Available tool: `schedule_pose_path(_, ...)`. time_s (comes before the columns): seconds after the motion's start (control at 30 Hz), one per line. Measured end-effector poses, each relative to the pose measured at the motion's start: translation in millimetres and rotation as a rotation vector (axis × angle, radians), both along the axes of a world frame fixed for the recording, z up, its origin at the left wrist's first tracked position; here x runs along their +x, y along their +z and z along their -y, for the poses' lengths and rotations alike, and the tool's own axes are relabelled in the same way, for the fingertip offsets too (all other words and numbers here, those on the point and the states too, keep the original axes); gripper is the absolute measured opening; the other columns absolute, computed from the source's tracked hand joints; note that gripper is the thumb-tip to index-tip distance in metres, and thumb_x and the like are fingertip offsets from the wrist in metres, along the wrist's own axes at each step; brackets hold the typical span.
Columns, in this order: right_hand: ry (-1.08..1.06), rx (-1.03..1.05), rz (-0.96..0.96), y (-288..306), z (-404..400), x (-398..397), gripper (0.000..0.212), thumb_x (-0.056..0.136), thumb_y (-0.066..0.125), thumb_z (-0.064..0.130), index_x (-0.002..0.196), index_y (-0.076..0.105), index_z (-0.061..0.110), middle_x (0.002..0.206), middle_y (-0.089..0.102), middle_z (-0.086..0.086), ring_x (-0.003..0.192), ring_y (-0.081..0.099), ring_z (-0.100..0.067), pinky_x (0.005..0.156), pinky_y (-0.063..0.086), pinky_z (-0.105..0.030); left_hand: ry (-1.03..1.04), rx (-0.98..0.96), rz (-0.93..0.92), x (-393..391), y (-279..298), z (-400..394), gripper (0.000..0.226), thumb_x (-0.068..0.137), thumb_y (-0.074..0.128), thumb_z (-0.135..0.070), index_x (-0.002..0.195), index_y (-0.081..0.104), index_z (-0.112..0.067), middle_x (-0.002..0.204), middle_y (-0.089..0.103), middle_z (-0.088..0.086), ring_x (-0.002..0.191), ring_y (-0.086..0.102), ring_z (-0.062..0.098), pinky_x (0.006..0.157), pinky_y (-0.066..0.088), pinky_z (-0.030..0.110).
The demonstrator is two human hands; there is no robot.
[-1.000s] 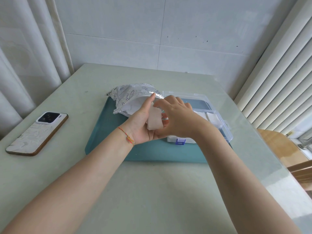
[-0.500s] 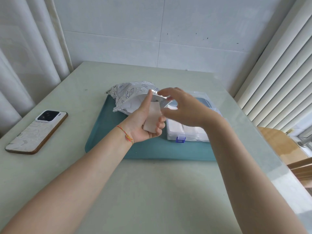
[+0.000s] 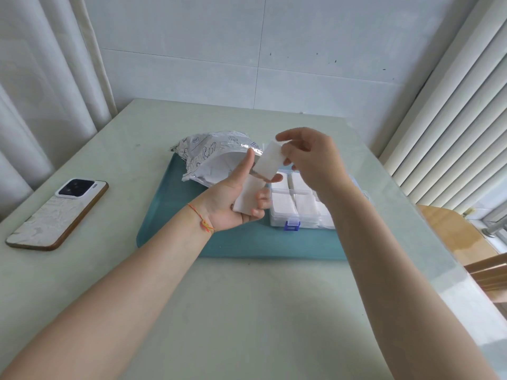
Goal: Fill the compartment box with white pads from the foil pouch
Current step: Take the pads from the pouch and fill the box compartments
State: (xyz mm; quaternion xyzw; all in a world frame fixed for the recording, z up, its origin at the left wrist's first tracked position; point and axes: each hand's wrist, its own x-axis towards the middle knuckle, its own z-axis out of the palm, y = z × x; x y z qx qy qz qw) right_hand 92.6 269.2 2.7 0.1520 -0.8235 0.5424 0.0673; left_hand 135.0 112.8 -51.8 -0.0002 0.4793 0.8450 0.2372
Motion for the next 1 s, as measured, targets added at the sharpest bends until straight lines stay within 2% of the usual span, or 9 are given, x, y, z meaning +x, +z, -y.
schedule_pose_path(0.17, 0.271, -0.209, 0.249, 7, -8, 0, 0.024, 0.089, 0.056, -0.007, 0.095, 0.066, 0.015, 0.074, 0.063, -0.001, 0.060, 0.057, -0.011, 0.059, 0.042, -0.022, 0.116, 0.252, 0.134, -5, -1, 0, 0.082, 0.073, 0.048, -0.082, 0.115, 0.051, -0.012, 0.075, 0.052, 0.003, 0.063, 0.054, 0.014, 0.063, 0.057, 0.030)
schedule_pose_path(0.3, 0.349, 0.064, 0.260, 1, 0, 7, 0.016, 0.086, 0.063, -0.003, 0.096, 0.066, 0.008, 0.075, 0.066, -0.002, 0.063, 0.059, -0.012, 0.063, 0.048, -0.024, 0.108, 0.230, 0.086, -3, 0, -2, 0.081, 0.078, 0.040, -0.084, 0.100, 0.063, -0.010, 0.082, 0.061, 0.008, 0.074, 0.065, 0.023, 0.081, 0.058, 0.044)
schedule_pose_path(0.37, 0.308, 0.205, 0.210, -2, 6, 10, 0.016, 0.085, 0.062, -0.001, 0.098, 0.065, 0.008, 0.079, 0.069, -0.004, 0.066, 0.063, -0.017, 0.074, 0.055, -0.035, 0.105, 0.183, 0.077, -2, 3, -5, 0.078, 0.080, 0.038, -0.082, 0.090, 0.067, -0.011, 0.077, 0.062, 0.007, 0.069, 0.064, 0.022, 0.075, 0.059, 0.039)
schedule_pose_path(0.47, 0.242, 0.432, 0.036, -5, 12, 14, 0.020, 0.083, 0.061, 0.008, 0.100, 0.065, 0.019, 0.086, 0.069, 0.002, 0.074, 0.063, -0.013, 0.075, 0.053, -0.034, 0.108, 0.142, 0.102, -1, 3, -7, 0.068, 0.084, 0.043, -0.077, 0.085, 0.071, -0.014, 0.079, 0.063, 0.003, 0.067, 0.060, 0.018, 0.063, 0.057, 0.030)
schedule_pose_path(0.57, 0.364, 0.470, 0.000, -6, 12, 18, 0.054, 0.079, 0.075, 0.026, 0.127, 0.050, 0.025, 0.112, 0.057, 0.002, 0.102, 0.053, -0.013, 0.083, 0.043, -0.019, 0.144, 0.116, 0.077, -4, -3, -5, 0.056, 0.087, 0.046, -0.071, 0.113, 0.057, -0.023, 0.089, 0.055, -0.004, 0.071, 0.054, 0.010, 0.060, 0.052, 0.025)
schedule_pose_path(0.7, 0.488, 0.629, -0.023, -16, 18, 24, 0.116, 0.063, 0.089, 0.038, 0.150, 0.012, 0.033, 0.132, 0.047, 0.005, 0.110, 0.046, -0.003, 0.097, 0.041, -0.032, 0.133, 0.032, -0.010, -7, -6, -3, 0.073, 0.080, 0.042, -0.081, 0.120, 0.056, -0.021, 0.099, 0.050, 0.004, 0.088, 0.051, 0.015, 0.071, 0.044, 0.026)
schedule_pose_path(0.8, 0.448, 0.611, -0.098, -18, 22, 23, 0.112, 0.067, 0.083, 0.029, 0.151, 0.009, 0.034, 0.121, 0.053, 0.005, 0.094, 0.052, -0.003, 0.093, 0.044, -0.040, 0.126, 0.060, -0.017, -5, -4, -1, 0.072, 0.081, 0.036, -0.082, 0.112, 0.063, -0.023, 0.118, 0.055, 0.006, 0.110, 0.053, 0.021, 0.083, 0.048, 0.032)
schedule_pose_path(0.9, 0.447, 0.566, -0.105, -13, 20, 23, 0.106, 0.073, 0.078, 0.019, 0.153, 0.010, 0.036, 0.117, 0.053, 0.005, 0.079, 0.051, 0.001, 0.079, 0.042, -0.026, 0.137, 0.131, 0.008, -2, -2, -2, 0.059, 0.084, 0.035, -0.079, 0.096, 0.063, -0.028, 0.098, 0.062, -0.006, 0.095, 0.060, 0.013, 0.079, 0.053, 0.029)
schedule_pose_path(1.0, 0.486, 0.565, -0.123, -16, 19, 23, 0.114, 0.071, 0.082, 0.024, 0.153, 0.005, 0.039, 0.127, 0.051, 0.005, 0.101, 0.055, -0.009, 0.082, 0.046, -0.022, 0.162, 0.111, 0.008, -3, -2, -3, 0.058, 0.081, 0.040, -0.081, 0.079, 0.059, -0.027, 0.079, 0.054, -0.009, 0.075, 0.057, 0.008, 0.069, 0.049, 0.023)
